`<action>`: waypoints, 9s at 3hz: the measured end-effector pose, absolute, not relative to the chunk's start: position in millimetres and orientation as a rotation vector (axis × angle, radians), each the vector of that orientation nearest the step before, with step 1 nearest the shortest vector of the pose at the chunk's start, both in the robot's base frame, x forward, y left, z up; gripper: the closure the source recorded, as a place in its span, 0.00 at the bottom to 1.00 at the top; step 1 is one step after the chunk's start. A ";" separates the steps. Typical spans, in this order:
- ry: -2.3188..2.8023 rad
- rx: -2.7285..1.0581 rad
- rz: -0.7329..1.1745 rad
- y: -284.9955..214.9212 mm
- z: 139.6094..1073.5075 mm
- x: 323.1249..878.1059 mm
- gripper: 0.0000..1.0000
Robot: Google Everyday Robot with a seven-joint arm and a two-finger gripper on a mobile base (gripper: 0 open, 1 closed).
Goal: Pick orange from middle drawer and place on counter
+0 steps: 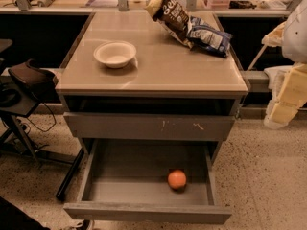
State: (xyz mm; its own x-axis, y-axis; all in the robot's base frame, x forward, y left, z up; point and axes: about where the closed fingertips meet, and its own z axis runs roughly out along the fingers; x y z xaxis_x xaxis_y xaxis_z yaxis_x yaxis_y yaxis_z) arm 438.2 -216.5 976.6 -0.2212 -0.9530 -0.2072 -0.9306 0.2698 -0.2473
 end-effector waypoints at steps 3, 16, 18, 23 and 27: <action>2.217 -1.756 -0.025 -198.3 928.0 455.6 0.00; 2.698 -0.657 0.486 -121.8 552.8 499.1 0.00; 2.692 -0.531 0.489 -121.5 546.1 500.3 0.00; 2.716 -0.157 0.483 -91.1 399.1 526.9 0.00; 2.785 -0.055 0.480 -84.1 361.9 524.5 0.42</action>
Offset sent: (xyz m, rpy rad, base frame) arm 0.0064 0.0067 -0.0195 0.0169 0.0311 0.0152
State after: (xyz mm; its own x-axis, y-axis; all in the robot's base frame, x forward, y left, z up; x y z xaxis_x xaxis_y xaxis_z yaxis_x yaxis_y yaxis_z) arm 524.5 -84.1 361.9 -0.9500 0.0154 -0.3119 -0.0899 0.9429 0.3207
